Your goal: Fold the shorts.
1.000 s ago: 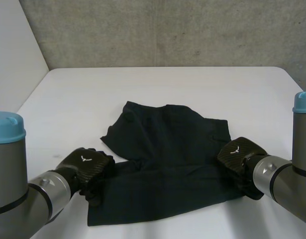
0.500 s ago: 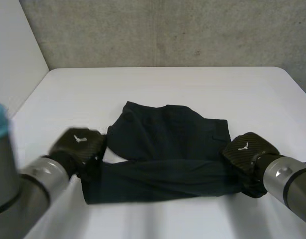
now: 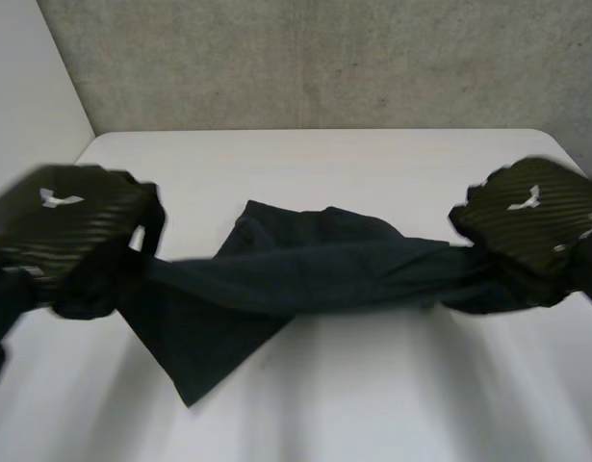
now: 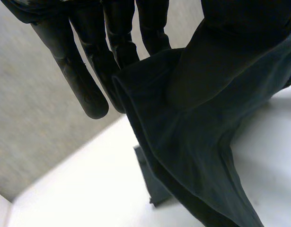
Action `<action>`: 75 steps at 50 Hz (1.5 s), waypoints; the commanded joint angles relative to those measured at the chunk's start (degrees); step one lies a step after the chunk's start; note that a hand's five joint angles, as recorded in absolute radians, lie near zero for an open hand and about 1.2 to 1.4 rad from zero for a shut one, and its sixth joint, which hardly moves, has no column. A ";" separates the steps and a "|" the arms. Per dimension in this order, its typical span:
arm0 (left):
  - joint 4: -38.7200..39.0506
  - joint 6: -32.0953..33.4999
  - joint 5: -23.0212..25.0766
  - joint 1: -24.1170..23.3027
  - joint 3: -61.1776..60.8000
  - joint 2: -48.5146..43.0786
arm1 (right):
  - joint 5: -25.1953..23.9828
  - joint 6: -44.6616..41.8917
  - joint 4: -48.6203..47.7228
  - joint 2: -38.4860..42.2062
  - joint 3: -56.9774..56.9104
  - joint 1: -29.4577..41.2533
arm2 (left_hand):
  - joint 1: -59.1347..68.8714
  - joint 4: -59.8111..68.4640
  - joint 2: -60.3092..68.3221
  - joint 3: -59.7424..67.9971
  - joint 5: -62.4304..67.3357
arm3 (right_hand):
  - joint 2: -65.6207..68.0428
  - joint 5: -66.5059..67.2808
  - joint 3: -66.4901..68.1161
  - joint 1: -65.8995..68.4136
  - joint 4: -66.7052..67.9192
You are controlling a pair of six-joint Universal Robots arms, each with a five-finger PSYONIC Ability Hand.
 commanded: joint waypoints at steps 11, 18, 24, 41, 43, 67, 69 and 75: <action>8.56 0.34 -2.61 -0.04 31.45 -50.72 | 3.28 -0.19 -13.68 36.02 -13.21 -0.67 | 13.93 11.48 11.40 11.80 14.46 | 12.51 13.02 12.14 23.13 11.71; 8.74 4.02 -6.31 -0.30 55.10 -67.87 | 6.97 -0.45 -21.78 47.37 -22.28 -0.31 | 13.93 11.48 11.40 11.80 14.46 | 12.51 13.02 12.14 23.13 11.71; 10.40 9.21 -7.54 -1.09 68.02 -77.18 | 9.17 -0.45 -35.30 54.15 -26.68 -0.31 | 13.93 11.48 11.40 11.80 14.46 | 12.51 13.02 12.14 23.13 11.71; 24.03 8.78 -7.98 -3.55 63.83 -79.58 | 9.79 4.55 -58.17 55.57 -23.88 -0.49 | -56.07 -58.52 -58.60 -58.20 -55.54 | -57.49 -56.98 -57.86 -46.87 -58.29; 23.59 8.25 -7.89 -3.99 61.72 -78.26 | 9.96 7.97 -57.91 52.85 -22.04 -0.66 | -56.07 -58.52 -58.60 -58.20 -55.54 | -57.49 -56.98 -57.86 -46.87 -58.29; 27.10 3.07 -4.55 -0.31 14.87 -50.83 | -1.11 36.46 -33.81 32.00 6.44 -8.93 | -54.18 -56.63 -56.71 -56.30 -53.65 | -40.75 -40.24 -41.12 -30.13 -41.55; 27.63 3.07 -4.55 0.31 14.51 -51.18 | -1.02 37.25 -35.58 32.44 7.33 -8.93 | -53.84 -56.29 -56.37 -55.96 -53.31 | -40.75 -40.24 -41.12 -30.13 -41.55; 28.07 3.15 -4.55 1.72 14.60 -53.64 | 0.11 38.13 -39.53 35.78 8.65 -8.75 | -53.84 -56.29 -56.37 -55.96 -53.31 | -40.76 -40.24 -41.13 -30.13 -41.56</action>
